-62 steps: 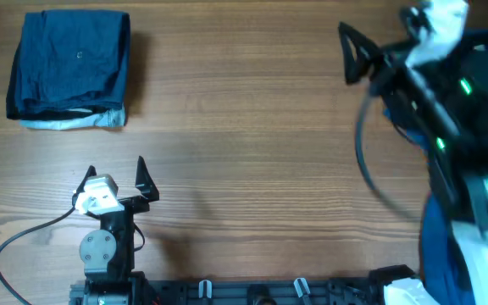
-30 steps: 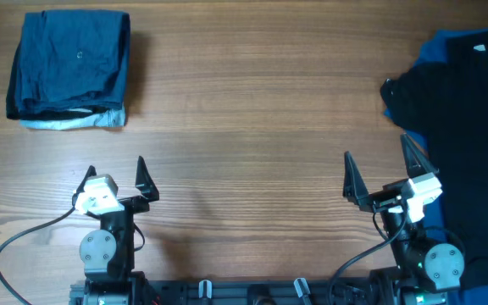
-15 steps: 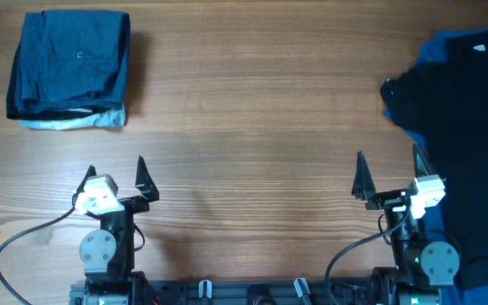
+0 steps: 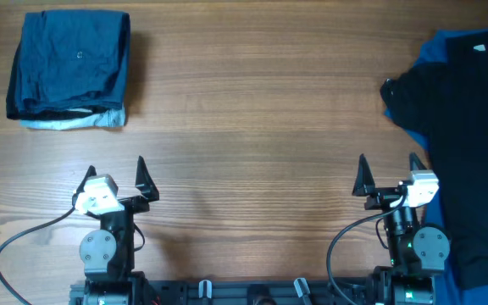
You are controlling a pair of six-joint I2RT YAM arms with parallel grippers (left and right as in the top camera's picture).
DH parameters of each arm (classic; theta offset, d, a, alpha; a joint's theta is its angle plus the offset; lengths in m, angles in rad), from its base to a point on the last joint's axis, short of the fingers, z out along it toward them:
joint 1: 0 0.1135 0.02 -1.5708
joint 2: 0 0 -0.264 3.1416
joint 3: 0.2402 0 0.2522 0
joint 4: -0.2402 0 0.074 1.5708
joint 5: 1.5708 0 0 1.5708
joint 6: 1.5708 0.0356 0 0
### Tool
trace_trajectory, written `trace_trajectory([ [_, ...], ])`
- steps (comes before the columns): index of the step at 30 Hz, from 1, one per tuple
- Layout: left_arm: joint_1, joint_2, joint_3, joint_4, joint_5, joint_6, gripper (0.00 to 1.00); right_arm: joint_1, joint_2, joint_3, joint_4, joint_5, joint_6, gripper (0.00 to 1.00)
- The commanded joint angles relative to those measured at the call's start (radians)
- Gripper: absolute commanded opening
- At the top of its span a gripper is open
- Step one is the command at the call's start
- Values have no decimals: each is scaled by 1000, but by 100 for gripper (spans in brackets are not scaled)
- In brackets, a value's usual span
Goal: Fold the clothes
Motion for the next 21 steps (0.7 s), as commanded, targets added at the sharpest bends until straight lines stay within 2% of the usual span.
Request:
trace_trajectory([
  [1,-5,-10,-4,0,-13,23,100,-10,-14,-2,3,21,-2,100],
  [21,-5,-10,-4,0,-13,23,100,-10,-7,-2,3,21,-3,100],
])
